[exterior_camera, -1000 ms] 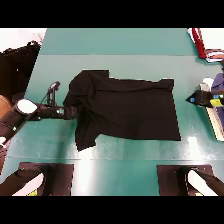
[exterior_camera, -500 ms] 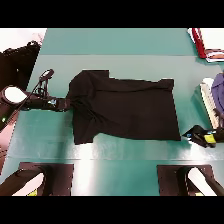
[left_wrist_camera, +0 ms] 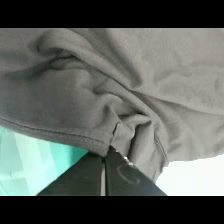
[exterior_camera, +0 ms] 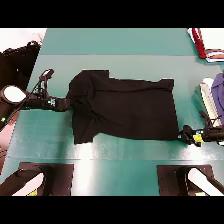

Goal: Fold the shirts.

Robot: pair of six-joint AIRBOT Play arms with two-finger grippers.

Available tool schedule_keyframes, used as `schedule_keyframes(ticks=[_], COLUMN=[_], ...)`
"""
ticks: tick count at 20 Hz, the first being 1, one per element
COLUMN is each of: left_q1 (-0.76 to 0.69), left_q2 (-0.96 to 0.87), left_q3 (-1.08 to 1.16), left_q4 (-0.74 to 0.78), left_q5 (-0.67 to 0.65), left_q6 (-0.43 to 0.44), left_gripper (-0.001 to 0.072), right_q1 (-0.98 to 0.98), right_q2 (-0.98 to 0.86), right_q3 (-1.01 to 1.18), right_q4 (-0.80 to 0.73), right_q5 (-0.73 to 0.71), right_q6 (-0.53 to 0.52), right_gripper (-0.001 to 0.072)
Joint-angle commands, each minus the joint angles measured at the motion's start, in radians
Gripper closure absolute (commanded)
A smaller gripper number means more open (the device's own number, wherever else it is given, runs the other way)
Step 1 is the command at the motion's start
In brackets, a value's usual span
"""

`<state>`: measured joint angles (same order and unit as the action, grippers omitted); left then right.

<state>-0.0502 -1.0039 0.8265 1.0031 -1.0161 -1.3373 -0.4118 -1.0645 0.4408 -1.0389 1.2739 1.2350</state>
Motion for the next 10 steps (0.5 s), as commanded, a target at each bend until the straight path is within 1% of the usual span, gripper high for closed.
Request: schedule_keyframes(ticks=[1,3,5,7,10], left_q1=[0.001,0.001,0.001,0.001,0.001], left_q2=[0.019,0.057,0.096,0.124,0.141], left_q3=[0.014,0.074,0.193,0.372,0.686], left_q4=[0.005,0.019,0.031,0.053,0.085], left_q5=[-0.029,-0.047,-0.085,-0.129,-0.184], left_q6=[-0.021,-0.031,-0.044,-0.044,-0.044], left_gripper=[0.0684,0.0685,0.0685,0.0684,0.0684], right_q1=[0.058,0.091,0.136,0.179,0.218], right_q2=[0.048,0.132,0.214,0.282,0.344], right_q3=[0.013,0.084,0.214,0.387,0.694], right_q4=[0.000,0.001,0.002,0.001,0.000], right_q5=[-0.040,-0.039,-0.043,-0.056,-0.130], right_q6=[-0.006,-0.005,-0.005,0.000,0.021], right_gripper=[0.0694,0.0695,0.0695,0.0695,0.0695])
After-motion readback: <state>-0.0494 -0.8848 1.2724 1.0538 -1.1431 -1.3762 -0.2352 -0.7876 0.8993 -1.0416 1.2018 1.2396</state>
